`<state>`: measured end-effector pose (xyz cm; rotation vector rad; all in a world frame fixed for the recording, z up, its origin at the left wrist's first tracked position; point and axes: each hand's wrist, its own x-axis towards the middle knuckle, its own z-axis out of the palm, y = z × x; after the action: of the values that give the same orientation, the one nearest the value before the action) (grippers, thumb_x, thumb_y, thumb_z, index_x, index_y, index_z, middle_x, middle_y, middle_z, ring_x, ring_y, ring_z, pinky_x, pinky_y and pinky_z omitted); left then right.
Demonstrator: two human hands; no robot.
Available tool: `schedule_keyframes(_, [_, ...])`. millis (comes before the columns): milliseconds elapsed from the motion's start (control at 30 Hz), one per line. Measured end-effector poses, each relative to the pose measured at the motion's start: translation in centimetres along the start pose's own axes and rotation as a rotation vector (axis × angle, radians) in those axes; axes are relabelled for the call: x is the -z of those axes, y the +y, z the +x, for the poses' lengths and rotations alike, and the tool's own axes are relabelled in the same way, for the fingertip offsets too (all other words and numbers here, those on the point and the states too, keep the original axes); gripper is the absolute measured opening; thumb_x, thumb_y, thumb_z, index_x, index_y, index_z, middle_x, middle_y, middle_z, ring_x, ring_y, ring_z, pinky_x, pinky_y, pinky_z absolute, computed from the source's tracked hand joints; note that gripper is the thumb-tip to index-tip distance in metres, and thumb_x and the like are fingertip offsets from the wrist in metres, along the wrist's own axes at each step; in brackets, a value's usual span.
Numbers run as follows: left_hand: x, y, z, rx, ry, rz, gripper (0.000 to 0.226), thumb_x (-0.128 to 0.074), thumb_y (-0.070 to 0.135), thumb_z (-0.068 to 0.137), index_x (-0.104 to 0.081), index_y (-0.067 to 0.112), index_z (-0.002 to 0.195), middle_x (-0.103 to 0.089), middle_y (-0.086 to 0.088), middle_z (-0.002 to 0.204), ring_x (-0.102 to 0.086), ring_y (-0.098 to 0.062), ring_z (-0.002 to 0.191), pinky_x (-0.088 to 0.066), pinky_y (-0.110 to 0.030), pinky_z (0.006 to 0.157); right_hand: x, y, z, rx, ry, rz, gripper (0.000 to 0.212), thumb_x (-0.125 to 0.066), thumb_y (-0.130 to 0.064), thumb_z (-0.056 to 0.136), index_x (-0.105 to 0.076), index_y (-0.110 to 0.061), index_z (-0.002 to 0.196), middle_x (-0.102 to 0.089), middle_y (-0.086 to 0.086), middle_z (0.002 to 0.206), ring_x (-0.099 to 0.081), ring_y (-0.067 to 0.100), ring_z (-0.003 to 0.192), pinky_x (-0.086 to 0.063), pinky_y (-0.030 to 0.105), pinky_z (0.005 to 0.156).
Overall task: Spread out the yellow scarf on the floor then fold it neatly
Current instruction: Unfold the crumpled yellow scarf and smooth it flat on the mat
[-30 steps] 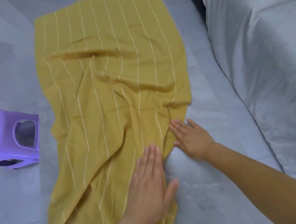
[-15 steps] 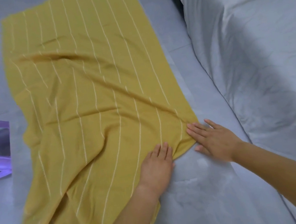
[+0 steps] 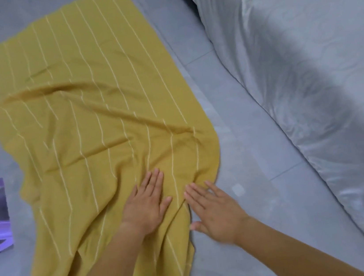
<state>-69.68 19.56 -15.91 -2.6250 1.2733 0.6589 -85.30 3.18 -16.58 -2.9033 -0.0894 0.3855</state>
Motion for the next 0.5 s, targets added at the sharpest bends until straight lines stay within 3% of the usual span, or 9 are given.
schedule_keyframes(100, [-0.2,-1.9,0.2,0.058,0.017,0.041,0.086,0.017,0.070,0.079,0.004,0.018,0.146,0.006,0.005,0.153,-0.001,-0.014,0.142,-0.022,-0.044,0.112,-0.8,1.7,0.1,-0.002,-0.069,-0.045,0.072,-0.022,-0.055,0.088,-0.053,-0.006,0.130,-0.050,0.009,0.138,-0.046,0.020,0.128,-0.012,0.043,0.111])
schedule_keyframes(233, [0.3,-3.6,0.9,0.068,-0.012,0.146,0.091,0.030,0.072,0.066,0.022,0.020,0.141,0.024,0.005,0.149,0.011,-0.009,0.141,-0.004,-0.042,0.116,0.2,4.0,0.3,-0.051,-0.050,-0.115,0.070,-0.023,-0.053,0.086,-0.055,-0.008,0.128,-0.054,0.006,0.134,-0.050,0.019,0.125,-0.005,0.039,0.113])
schedule_keyframes(267, [0.5,-3.7,1.1,0.084,-0.027,0.194,0.087,0.026,0.071,0.069,0.025,0.020,0.140,0.026,0.004,0.149,0.012,-0.010,0.142,-0.001,-0.042,0.116,0.5,4.0,0.4,-0.054,-0.053,-0.152,0.072,-0.017,-0.053,0.085,-0.048,-0.010,0.134,-0.047,0.005,0.140,-0.045,0.018,0.129,0.001,0.038,0.113])
schedule_keyframes(367, [1.2,-3.0,0.5,0.169,-0.040,0.196,0.076,0.005,0.064,0.086,0.022,0.015,0.142,0.023,-0.001,0.153,0.014,-0.015,0.143,0.001,-0.045,0.117,0.4,4.0,-0.2,-0.101,-0.009,-0.309,0.079,0.011,-0.056,0.080,-0.004,-0.014,0.144,0.000,0.000,0.152,-0.009,0.017,0.144,0.024,0.036,0.107])
schedule_keyframes(433, [1.4,-2.0,-1.4,0.109,0.055,0.060,0.079,0.002,0.063,0.087,0.015,0.011,0.146,0.019,-0.002,0.153,0.010,-0.017,0.144,-0.001,-0.042,0.116,0.6,2.2,-1.6,-0.268,0.030,-0.202,0.078,0.003,-0.057,0.089,-0.026,-0.011,0.143,-0.025,0.004,0.151,-0.028,0.020,0.139,0.009,0.037,0.112])
schedule_keyframes(500, [1.2,-0.6,-4.7,-0.071,0.102,-0.059,0.087,0.013,0.069,0.080,0.013,0.012,0.146,0.020,0.001,0.151,0.011,-0.014,0.143,0.002,-0.036,0.115,0.0,-0.9,-3.9,-0.371,0.040,-0.049,0.075,-0.004,-0.053,0.096,-0.048,-0.007,0.133,-0.049,0.008,0.139,-0.047,0.022,0.128,-0.007,0.039,0.111])
